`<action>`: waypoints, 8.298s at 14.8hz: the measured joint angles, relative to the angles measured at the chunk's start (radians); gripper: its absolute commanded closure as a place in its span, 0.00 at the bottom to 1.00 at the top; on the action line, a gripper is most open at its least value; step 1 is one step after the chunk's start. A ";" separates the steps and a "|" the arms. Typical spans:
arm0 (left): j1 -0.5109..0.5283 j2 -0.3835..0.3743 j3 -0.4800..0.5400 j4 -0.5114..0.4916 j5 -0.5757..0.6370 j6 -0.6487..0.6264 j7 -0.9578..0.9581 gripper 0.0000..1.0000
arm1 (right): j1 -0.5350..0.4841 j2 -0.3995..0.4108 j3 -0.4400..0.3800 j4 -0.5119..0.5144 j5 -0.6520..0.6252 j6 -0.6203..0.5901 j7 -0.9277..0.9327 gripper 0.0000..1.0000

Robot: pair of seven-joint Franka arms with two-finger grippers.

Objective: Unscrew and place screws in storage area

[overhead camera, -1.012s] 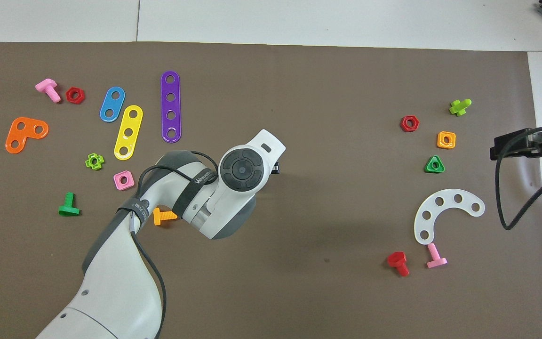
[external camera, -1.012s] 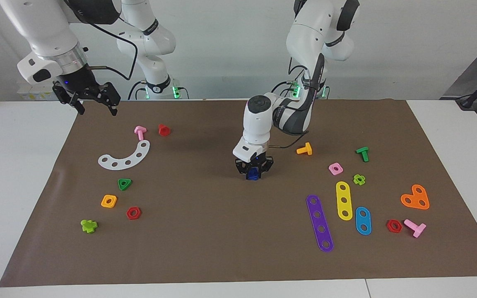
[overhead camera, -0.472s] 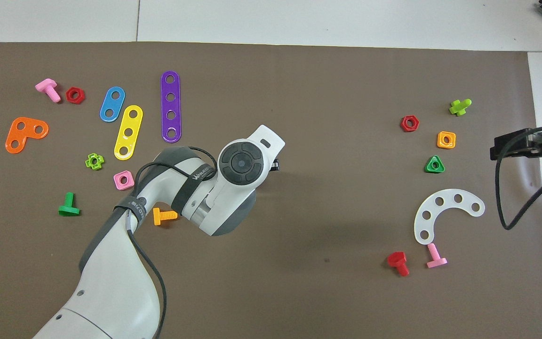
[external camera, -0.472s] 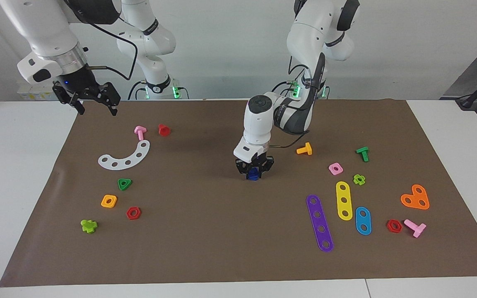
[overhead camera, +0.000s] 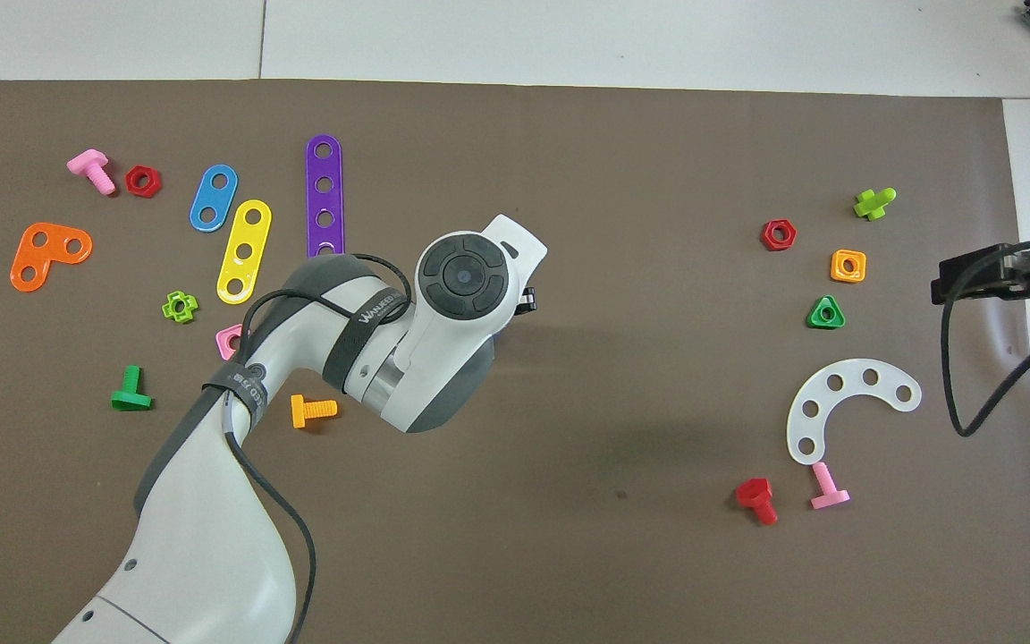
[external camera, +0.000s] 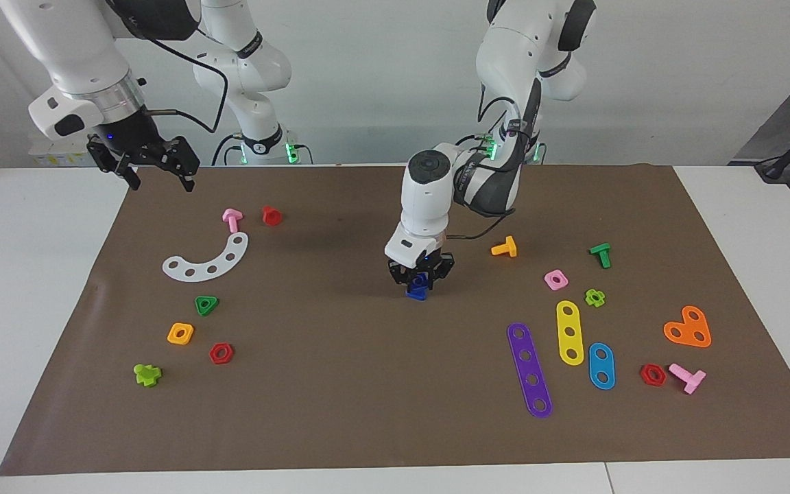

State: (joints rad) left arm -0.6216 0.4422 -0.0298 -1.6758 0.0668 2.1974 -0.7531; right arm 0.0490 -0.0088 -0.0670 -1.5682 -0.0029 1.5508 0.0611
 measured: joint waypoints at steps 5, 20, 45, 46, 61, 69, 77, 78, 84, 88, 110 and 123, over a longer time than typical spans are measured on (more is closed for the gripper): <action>0.027 -0.001 0.006 0.050 -0.029 -0.072 0.053 0.63 | 0.000 0.000 0.000 0.000 0.000 0.000 0.000 0.00; 0.318 -0.056 0.012 -0.172 -0.049 -0.014 0.691 0.55 | 0.109 0.004 0.009 -0.006 0.007 0.045 0.099 0.00; 0.584 -0.543 0.022 -0.088 -0.065 -0.508 0.784 0.00 | 0.643 0.591 0.018 -0.014 0.007 0.760 0.666 0.50; 0.584 -0.543 0.022 -0.091 -0.065 -0.508 0.784 0.00 | 0.643 0.591 0.018 -0.015 0.006 0.759 0.666 0.56; 0.603 -0.544 0.024 -0.106 -0.065 -0.502 0.783 0.00 | 0.643 0.593 0.018 -0.031 0.003 0.759 0.665 1.00; 0.604 -0.545 0.024 -0.106 -0.065 -0.502 0.783 0.00 | 0.628 0.576 0.006 0.008 0.004 0.726 0.665 1.00; 0.604 -0.545 0.024 -0.106 -0.065 -0.502 0.783 0.00 | 0.311 0.294 -0.002 -0.075 0.028 0.506 0.372 1.00; 0.604 -0.545 0.024 -0.106 -0.065 -0.502 0.783 0.00 | 0.265 0.275 -0.002 -0.116 0.036 0.508 0.309 1.00; 0.604 -0.545 0.024 -0.106 -0.065 -0.502 0.783 0.00 | 0.081 0.256 -0.003 -0.362 0.070 0.705 0.051 1.00; 0.604 -0.545 0.024 -0.106 -0.065 -0.502 0.783 0.00 | 0.045 0.257 -0.003 -0.436 0.072 0.750 0.007 1.00; 0.604 -0.545 0.024 -0.106 -0.065 -0.502 0.783 0.00 | -0.013 -0.010 -0.020 -0.123 0.020 0.216 0.014 0.00; 0.604 -0.545 0.024 -0.106 -0.065 -0.502 0.783 0.00 | -0.014 -0.070 -0.016 -0.080 -0.002 0.082 0.015 0.00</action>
State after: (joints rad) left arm -0.0177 -0.1027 -0.0060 -1.7820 0.0017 1.6950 0.0304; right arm 0.0355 -0.0784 -0.0826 -1.6484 -0.0044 1.6330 0.0761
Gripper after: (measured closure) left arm 0.000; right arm 0.000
